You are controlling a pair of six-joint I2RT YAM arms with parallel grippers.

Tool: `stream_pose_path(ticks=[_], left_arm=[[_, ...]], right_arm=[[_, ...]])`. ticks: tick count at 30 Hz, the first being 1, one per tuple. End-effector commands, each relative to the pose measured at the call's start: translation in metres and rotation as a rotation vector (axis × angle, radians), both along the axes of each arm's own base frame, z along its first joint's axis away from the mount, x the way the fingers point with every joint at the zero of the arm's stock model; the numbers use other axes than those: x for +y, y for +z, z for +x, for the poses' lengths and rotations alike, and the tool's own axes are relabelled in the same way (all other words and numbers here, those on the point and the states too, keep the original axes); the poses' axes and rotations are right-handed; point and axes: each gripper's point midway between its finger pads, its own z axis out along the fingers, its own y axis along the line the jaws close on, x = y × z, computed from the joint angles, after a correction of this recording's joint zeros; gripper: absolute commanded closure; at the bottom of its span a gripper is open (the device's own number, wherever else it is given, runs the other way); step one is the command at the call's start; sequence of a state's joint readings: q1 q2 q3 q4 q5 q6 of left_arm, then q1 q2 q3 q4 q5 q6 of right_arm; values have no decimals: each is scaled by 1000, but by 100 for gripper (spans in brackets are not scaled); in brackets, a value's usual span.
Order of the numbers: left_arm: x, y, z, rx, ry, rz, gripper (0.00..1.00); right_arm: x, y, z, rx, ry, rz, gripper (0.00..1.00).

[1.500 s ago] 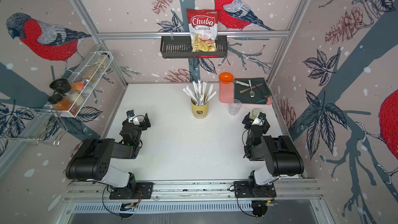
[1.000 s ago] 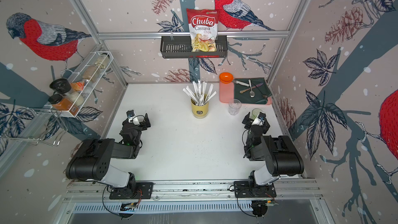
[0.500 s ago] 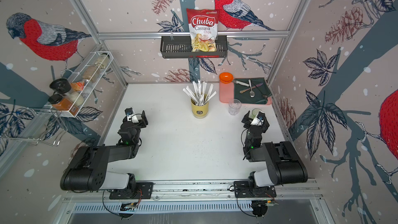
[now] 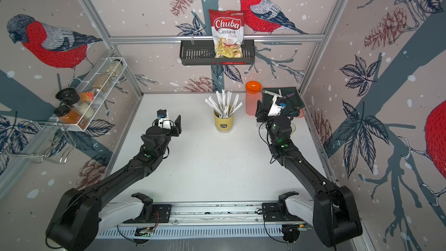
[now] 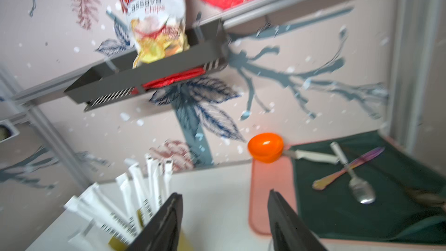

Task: Take the straws out of the storage container
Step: Pick up the straw from the container.

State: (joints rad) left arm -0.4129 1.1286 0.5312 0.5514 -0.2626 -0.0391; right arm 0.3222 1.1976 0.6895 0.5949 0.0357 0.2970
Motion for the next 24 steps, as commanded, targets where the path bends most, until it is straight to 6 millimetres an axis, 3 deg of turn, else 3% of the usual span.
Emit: stream_pose_path(ticks=[1,6,9,16,24], left_arm=[[-21,-15,-5,82,-83,10,32],[-26,-7,-8,57,-113,-14,32],[-24,0,-12,28,-109,-25,32],[-19,11,-21,-17,-105,-44,31],[-20,15,-24,-30,-114,-53,31]], right_arm=[[48,-33,4,202,234,129,45],[83,-53,21,284,344,158,47],[94,-61,25,310,351,155,47],[93,-90,32,391,280,131,47],[104,-91,36,384,323,140,60]])
